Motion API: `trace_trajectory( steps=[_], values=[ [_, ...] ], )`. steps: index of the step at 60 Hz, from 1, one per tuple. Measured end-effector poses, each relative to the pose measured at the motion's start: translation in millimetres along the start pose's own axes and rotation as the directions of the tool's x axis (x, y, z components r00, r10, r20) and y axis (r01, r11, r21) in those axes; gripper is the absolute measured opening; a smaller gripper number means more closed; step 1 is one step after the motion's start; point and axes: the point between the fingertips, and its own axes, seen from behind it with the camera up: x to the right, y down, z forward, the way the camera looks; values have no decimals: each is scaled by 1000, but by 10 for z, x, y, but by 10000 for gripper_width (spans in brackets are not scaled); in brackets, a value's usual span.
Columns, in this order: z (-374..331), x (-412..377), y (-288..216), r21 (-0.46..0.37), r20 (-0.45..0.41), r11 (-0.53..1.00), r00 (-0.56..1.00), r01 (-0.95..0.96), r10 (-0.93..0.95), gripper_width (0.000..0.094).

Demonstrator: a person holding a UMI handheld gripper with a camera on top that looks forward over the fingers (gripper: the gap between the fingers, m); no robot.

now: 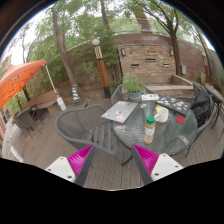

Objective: Pour water

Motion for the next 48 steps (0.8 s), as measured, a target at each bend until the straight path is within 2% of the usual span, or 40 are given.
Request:
trace_trajectory(
  steps=[7, 9, 23, 29, 33, 38, 48],
  values=[
    [124, 102, -37, 25, -48, 1000, 999, 19, -18, 818],
    [-73, -50, -95, 21, -51, 999, 998, 24, -23, 817],
    [-62, -409, -138, 23, -38, 999, 999, 34, -33, 814],
    [70, -345, -214, 60, -41, 998, 999, 34, -32, 799],
    [222, -142, -187, 54, -57, 997, 997, 53, -50, 794],
    [475, 303, -160, 60, -118, 996, 991, 69, -62, 796],
    [1142, 1243, -171, 139, -228, 988, 973, 67, -34, 806]
  ],
)
